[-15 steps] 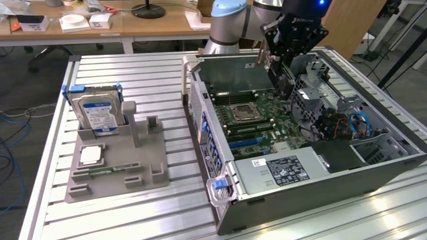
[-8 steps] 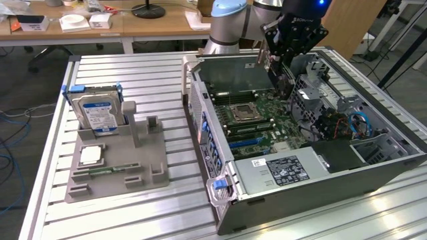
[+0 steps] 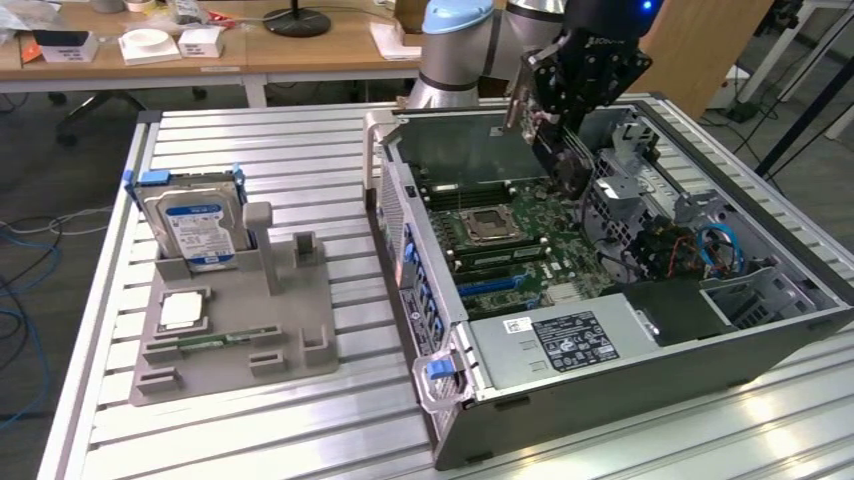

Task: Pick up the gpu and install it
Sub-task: 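Insert the gpu into the slot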

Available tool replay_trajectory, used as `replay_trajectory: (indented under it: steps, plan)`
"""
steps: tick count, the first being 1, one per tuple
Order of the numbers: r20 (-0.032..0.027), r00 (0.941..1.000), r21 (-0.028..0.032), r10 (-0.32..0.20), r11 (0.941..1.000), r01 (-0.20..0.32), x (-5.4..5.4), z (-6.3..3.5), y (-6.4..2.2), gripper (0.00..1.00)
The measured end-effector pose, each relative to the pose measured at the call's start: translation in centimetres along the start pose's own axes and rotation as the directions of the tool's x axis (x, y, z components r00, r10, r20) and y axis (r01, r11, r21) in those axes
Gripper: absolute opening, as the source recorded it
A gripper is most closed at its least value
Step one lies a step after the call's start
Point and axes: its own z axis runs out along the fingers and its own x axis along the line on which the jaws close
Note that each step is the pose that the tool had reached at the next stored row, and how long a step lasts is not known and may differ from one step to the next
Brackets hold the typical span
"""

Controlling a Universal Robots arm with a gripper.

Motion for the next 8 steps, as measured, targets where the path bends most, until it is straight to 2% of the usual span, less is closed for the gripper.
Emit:
replay_trajectory:
  steps: [4, 8]
  plan:
    - [-0.005, 0.9973, -0.0023, -0.073, 0.9973, 0.073, 0.0, 0.07, 0.0, 0.26]
    - [-0.0098, 0.9895, -0.0047, -0.144, 0.9895, 0.144, 0.0, 0.17, -0.01, 0.26]
